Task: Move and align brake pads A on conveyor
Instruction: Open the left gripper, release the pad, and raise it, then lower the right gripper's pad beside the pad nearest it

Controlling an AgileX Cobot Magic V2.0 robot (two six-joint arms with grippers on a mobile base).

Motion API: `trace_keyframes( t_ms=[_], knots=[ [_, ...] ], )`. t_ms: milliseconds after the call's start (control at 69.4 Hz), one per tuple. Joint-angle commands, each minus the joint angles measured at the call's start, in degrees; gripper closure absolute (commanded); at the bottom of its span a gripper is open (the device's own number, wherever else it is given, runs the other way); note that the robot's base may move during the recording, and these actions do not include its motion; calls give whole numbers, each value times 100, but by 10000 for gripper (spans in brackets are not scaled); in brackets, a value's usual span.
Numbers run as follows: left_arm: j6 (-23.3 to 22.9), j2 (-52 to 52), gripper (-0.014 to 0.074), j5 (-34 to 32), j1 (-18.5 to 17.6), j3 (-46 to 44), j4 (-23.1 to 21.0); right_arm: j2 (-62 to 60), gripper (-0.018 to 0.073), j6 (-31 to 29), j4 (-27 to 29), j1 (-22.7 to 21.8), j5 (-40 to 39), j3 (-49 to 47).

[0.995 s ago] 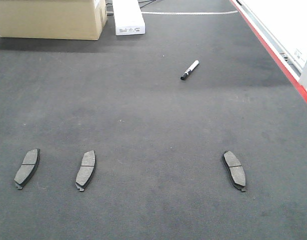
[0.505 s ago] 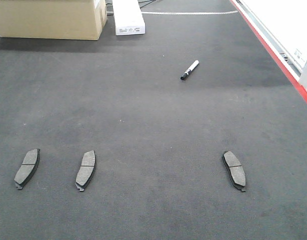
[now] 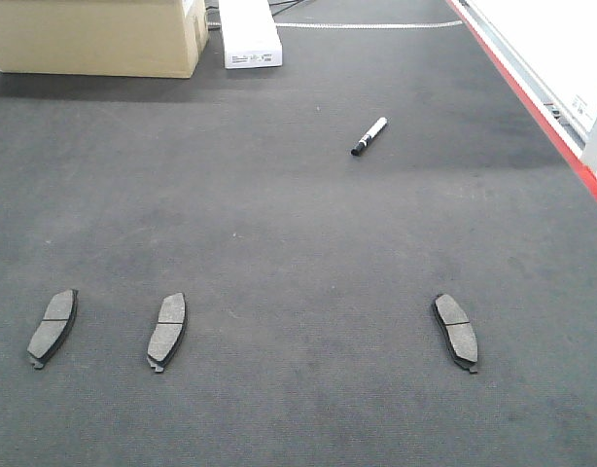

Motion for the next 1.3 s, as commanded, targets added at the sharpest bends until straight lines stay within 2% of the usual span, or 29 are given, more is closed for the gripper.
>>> trace_keyframes(
  t_ms=[0, 245, 346, 577, 735, 1067, 1283],
  knots=[
    [-17, 45, 146, -411, -17, -129, -6, 27, 561, -52, -133, -17, -487, -165],
    [-17, 45, 146, -411, -17, -129, -6, 182, 561, -56, -79, -17, -452, -165],
    [-17, 45, 146, -411, -17, -129, -6, 574, 557, -132, 119, -17, -548, -238],
    [-17, 45, 146, -411, -17, -129, -6, 1962, 545, -1119, 1422, -17, -1104, -733],
    [-17, 45, 146, -411, -17, -129, -6, 2975, 534, -1115, 1998, -17, -1501, -1112],
    [-17, 45, 146, -411, -17, -129, -6, 5247, 515, -1106, 2184, -1, -1363, -2341],
    [-17, 45, 146, -411, -17, -129, -6, 6521, 505, -943, 2180, 464, -991, -3140]
  ],
)
